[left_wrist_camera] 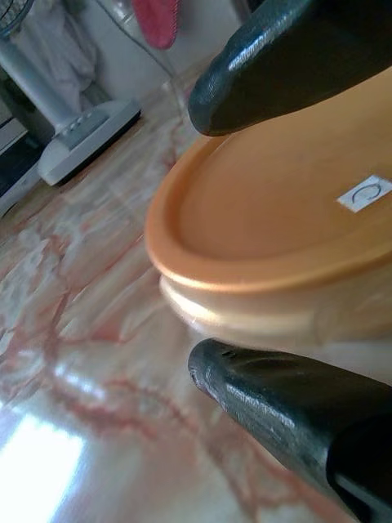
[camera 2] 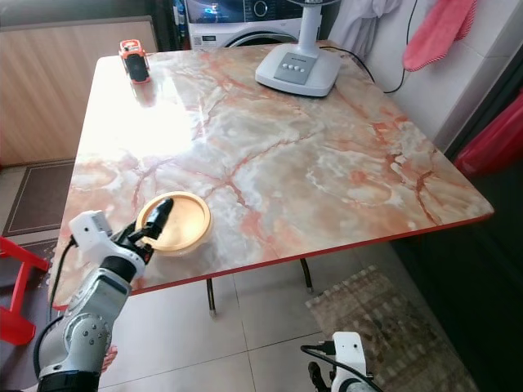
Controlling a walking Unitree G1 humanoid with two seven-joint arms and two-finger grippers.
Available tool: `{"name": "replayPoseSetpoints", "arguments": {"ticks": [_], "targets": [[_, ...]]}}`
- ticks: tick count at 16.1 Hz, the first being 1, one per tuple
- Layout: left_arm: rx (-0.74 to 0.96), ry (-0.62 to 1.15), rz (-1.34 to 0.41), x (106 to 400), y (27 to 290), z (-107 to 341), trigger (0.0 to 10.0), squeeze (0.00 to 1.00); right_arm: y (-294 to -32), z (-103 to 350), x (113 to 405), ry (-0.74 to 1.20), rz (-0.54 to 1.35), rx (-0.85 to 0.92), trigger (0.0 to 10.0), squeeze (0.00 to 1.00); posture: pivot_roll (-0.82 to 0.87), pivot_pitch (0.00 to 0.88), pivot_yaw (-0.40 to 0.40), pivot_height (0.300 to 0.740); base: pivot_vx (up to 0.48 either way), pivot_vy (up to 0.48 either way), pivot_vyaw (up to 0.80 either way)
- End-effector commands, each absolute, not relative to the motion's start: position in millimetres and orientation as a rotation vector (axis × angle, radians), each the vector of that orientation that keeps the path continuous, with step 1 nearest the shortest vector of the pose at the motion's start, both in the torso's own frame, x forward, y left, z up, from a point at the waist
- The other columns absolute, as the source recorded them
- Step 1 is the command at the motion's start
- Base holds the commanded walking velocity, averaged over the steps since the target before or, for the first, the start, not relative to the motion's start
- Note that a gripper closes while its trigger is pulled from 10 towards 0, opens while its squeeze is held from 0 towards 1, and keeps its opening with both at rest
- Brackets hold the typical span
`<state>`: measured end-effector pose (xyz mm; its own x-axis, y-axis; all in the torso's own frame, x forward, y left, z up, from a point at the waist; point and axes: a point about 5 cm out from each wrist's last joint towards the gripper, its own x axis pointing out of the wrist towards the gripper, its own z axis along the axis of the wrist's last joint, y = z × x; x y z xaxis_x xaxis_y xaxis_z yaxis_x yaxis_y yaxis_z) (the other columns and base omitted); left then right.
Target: Restocking fridge
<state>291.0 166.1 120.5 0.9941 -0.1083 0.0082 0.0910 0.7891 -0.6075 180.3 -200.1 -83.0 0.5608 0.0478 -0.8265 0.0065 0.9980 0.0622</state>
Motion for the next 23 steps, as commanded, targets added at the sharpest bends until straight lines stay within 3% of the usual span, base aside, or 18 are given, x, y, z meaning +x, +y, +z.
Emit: {"name": "replayPoseSetpoints", "arguments": {"ticks": [1, 8, 9, 10, 23], "targets": [[-0.669, 0.051, -0.136, 292.1, 160.1, 117.5, 10.0, 0.0, -203.5, -84.7, 175.7, 0.99, 0.013, 0.058, 10.0, 0.0, -0.12, 0.101, -0.054, 0.74, 0.0, 0.0, 0.0], [-0.678, 0.051, -0.14, 297.0, 154.8, 115.1, 10.0, 0.0, -203.2, -84.7, 175.8, 0.991, 0.018, 0.053, 10.0, 0.0, -0.12, 0.104, -0.053, 0.74, 0.0, 0.0, 0.0], [-0.681, 0.052, -0.113, 298.3, 157.0, 113.8, 3.5, 0.0, -203.1, -84.7, 175.8, 0.991, 0.019, 0.054, 10.0, 0.0, -0.12, 0.104, -0.053, 0.74, 0.0, 0.0, 0.0], [-0.687, 0.044, -0.12, 298.8, 156.7, 114.3, 0.0, 0.0, -203.0, -84.7, 175.8, 0.991, 0.02, 0.054, 10.0, 0.0, -0.12, 0.103, -0.054, 0.74, 0.0, 0.0, 0.0], [-0.694, -0.008, -0.106, 303.2, 155.2, 119.7, 0.0, 0.0, -203.6, -84.6, 175.8, 0.992, 0.022, 0.055, 10.0, 0.0, -0.12, 0.106, -0.059, 0.74, 0.0, 0.0, 0.0]]}}
